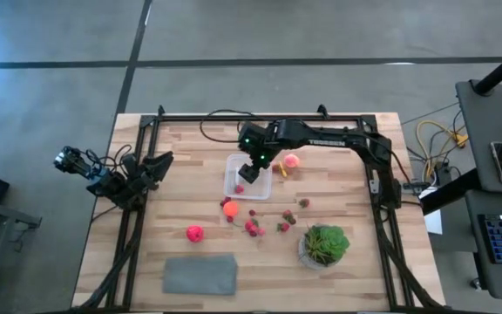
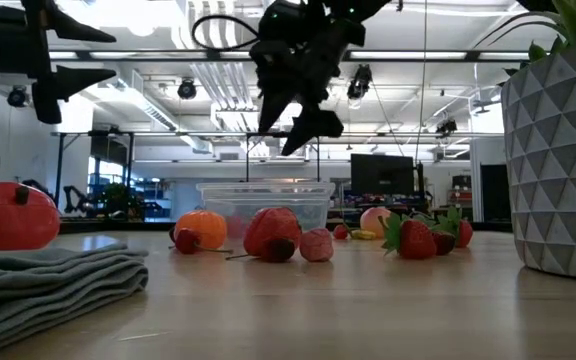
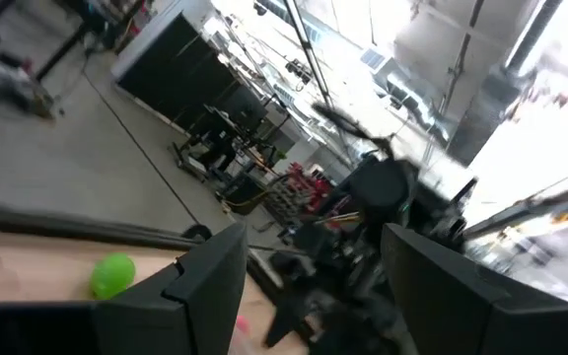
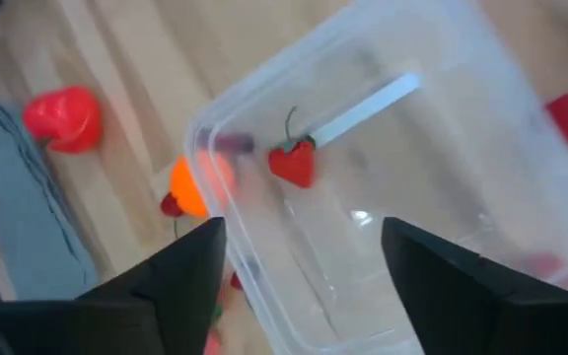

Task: Pick and placing Produce into tupperware
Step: Put the red apple into the transparent bin

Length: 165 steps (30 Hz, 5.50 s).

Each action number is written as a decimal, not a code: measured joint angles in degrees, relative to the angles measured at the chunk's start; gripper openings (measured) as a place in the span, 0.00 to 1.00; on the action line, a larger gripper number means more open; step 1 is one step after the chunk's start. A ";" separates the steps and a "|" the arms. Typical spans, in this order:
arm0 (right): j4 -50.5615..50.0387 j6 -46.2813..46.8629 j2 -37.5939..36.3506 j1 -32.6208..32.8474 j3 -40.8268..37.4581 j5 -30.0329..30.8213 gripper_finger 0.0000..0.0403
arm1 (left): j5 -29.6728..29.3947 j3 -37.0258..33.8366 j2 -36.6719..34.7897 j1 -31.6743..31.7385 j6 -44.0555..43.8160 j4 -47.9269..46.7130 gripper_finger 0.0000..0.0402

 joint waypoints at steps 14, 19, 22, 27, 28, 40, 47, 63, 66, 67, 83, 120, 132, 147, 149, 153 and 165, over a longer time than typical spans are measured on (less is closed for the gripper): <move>-16.24 1.29 -13.80 0.11 0.47 25.99 0.75 | 2.02 0.59 0.84 0.00 -3.51 -2.69 0.55; -25.08 0.44 -13.99 0.09 -0.50 29.61 0.76 | 4.29 1.67 3.39 0.00 -9.34 -15.32 0.55; -25.40 0.03 -14.01 0.09 -2.23 29.51 0.76 | 12.34 5.22 5.14 0.00 -13.26 -30.84 0.55; -25.39 -0.66 -14.01 0.11 -5.53 29.17 0.76 | 25.73 13.41 12.04 0.00 -22.74 -58.96 0.55; -25.36 -0.66 -14.01 0.11 -6.22 29.17 0.76 | 27.77 15.25 13.96 0.00 -22.73 -62.97 0.55; -24.39 -0.66 -14.06 0.69 -12.01 27.23 0.77 | 50.92 33.81 37.48 -0.01 -11.57 -78.02 0.55; -21.79 -0.65 -14.95 3.21 -12.21 27.96 0.77 | 51.35 33.91 50.44 0.02 -11.95 -76.16 0.56; -21.28 -2.67 -17.42 3.21 -12.32 36.69 0.76 | 54.73 36.41 56.04 -0.20 -16.22 -71.36 0.84; -21.22 -3.50 -17.26 3.19 -12.39 36.70 0.75 | 54.69 36.37 56.56 -0.44 -10.77 -69.41 0.85; -21.22 -3.65 -17.22 3.20 -12.48 36.69 0.75 | 54.91 36.37 56.98 -0.46 -9.04 -68.31 0.85; -21.19 -6.30 -17.20 2.96 -12.54 36.68 0.74 | 56.56 35.85 64.72 -0.48 -5.60 -64.09 0.85; -21.31 -15.10 -17.33 2.71 -12.54 36.66 0.73 | 56.94 38.29 76.11 -0.46 -5.89 -61.34 0.69; -21.20 -16.77 -17.34 2.71 -12.54 36.66 0.73 | 56.94 38.23 75.63 -0.44 -5.91 -61.31 0.64; -19.38 -15.57 -20.63 2.65 -12.54 36.65 0.71 | 56.98 38.18 75.63 -0.44 -5.91 -61.31 0.64; -18.81 -14.95 -21.88 2.53 -12.54 36.66 0.71 | 56.98 38.17 75.63 -0.44 -5.85 -61.31 0.64; -17.87 -13.57 -24.89 2.01 -12.54 37.21 0.72 | 57.03 38.16 75.63 -0.42 -5.84 -61.31 0.64; -17.58 -12.00 -31.50 -0.31 -12.56 41.18 0.71 | 58.49 39.81 74.31 0.30 -5.74 -66.71 0.64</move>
